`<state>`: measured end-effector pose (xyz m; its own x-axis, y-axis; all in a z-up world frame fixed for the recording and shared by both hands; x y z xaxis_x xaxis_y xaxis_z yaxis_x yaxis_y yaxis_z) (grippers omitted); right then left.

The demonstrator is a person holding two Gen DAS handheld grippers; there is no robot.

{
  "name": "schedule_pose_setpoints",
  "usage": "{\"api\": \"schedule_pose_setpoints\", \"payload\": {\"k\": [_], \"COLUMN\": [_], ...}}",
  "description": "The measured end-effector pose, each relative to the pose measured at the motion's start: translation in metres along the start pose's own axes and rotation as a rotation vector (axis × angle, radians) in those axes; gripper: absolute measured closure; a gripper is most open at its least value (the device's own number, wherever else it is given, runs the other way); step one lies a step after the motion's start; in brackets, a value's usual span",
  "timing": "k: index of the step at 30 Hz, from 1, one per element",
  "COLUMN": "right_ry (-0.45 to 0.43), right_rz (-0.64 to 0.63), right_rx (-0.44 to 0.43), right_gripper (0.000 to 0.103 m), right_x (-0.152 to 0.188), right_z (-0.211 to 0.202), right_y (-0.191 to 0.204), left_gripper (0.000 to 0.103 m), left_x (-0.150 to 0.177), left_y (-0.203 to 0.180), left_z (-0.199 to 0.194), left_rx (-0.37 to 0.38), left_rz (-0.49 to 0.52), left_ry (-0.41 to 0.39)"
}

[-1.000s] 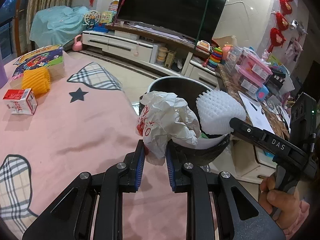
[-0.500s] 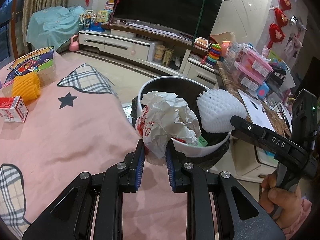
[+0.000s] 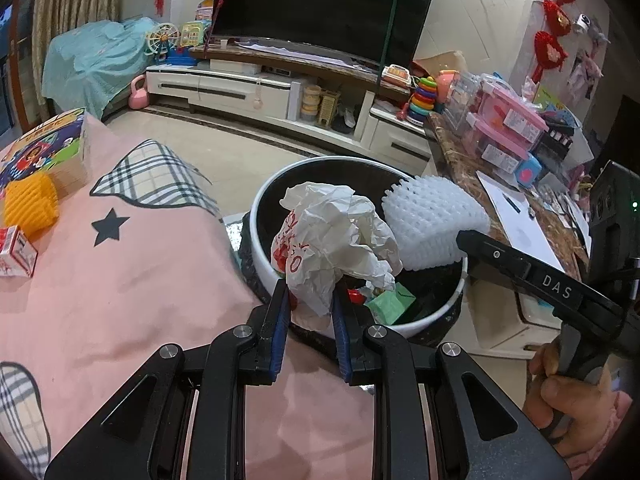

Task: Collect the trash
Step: 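Open both tools over the bin to drop the tissue and foam net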

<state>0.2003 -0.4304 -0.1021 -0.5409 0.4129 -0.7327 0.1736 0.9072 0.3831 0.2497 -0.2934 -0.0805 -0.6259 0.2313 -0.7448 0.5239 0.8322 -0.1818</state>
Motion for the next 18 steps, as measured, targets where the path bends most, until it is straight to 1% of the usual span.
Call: {"api": "schedule_pose_setpoints", "payload": {"k": [14,18], "right_ry": [0.021,0.03], "right_rz": [-0.028,-0.046], "right_rx": [0.021,0.029], "right_gripper": [0.09,0.089], "right_x": [-0.009,-0.013], "right_z": [0.013,0.017], "right_y": [-0.004,-0.004], "left_gripper": [0.084,0.083], "left_x": [-0.008,-0.008], "left_y": [-0.004,-0.004], "left_z": [0.021,0.026], "left_rx": [-0.006,-0.007], "left_rz": [0.021,0.023], "left_ry": [0.035,0.047]}}
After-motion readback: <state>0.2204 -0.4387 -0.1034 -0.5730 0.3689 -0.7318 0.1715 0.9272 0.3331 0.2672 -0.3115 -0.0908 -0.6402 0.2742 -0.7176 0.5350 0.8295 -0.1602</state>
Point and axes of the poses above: each gripper's, at about its wrist camera, not at the fingertips, and z roughly the way its jaws point, y to its left, x to its underside, the point moved 8 cm from there along z, roughly the way its jaws point, and after that the axes turned 6 degrees about -y, right-handed, at the moved point
